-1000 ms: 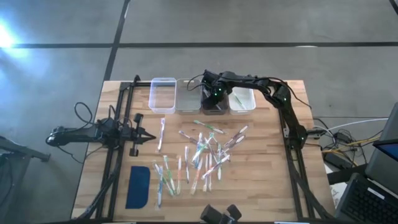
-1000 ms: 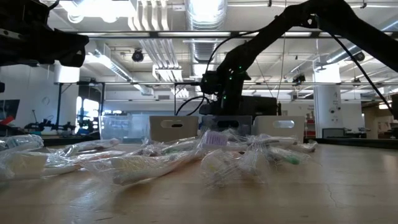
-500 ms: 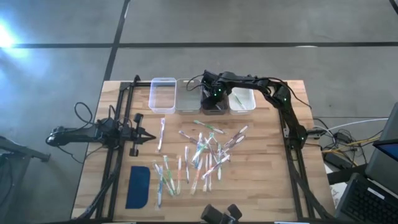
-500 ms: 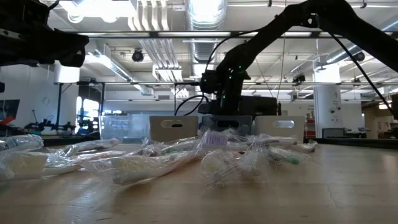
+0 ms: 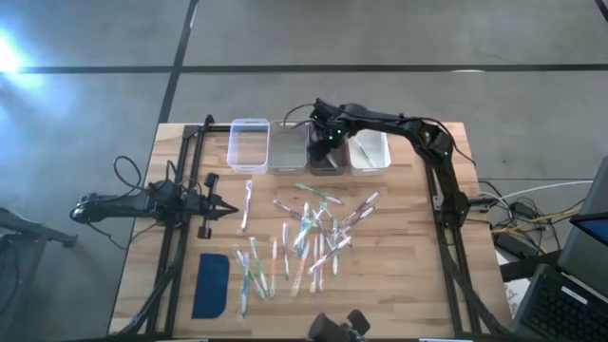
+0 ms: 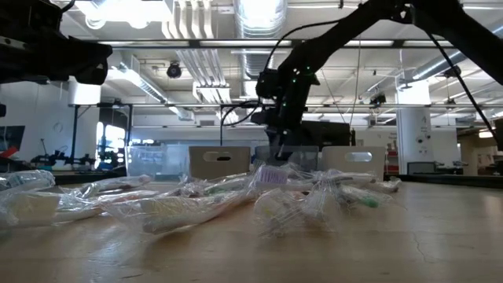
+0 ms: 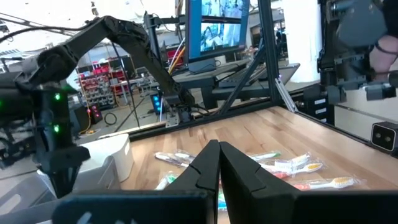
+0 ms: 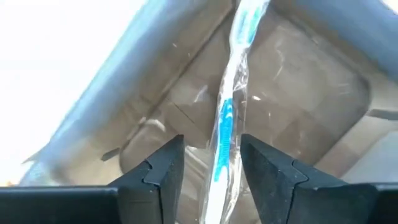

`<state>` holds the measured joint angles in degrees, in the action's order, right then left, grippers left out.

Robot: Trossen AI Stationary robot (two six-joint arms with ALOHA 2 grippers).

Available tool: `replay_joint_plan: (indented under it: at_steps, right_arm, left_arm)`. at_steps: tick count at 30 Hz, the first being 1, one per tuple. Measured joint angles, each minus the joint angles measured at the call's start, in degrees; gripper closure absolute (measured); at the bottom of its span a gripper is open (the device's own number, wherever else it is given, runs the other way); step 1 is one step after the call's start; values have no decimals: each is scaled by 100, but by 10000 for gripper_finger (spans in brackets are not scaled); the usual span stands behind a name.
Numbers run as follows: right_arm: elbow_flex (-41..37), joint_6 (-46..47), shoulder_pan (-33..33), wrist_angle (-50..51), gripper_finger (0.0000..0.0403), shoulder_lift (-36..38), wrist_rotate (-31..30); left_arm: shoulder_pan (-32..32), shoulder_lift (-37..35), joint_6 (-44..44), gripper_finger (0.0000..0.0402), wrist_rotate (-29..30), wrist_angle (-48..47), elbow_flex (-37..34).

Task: Pick & Place Toothbrushes
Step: Put the purple toothbrush into the gray bin

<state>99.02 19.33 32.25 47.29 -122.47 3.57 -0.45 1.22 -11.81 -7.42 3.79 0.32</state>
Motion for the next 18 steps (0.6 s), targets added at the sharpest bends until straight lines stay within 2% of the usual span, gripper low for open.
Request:
replay_joint_plan:
  at_steps: [6,18]
  right_arm:
    - [0,17,4,11,251,340,-30]
    - [7,19,-136,115,304,1382,-31]
  left_arm:
    - [2,-1,0,387,0,0,0]
    - [4,0,1,387,0,-2,0]
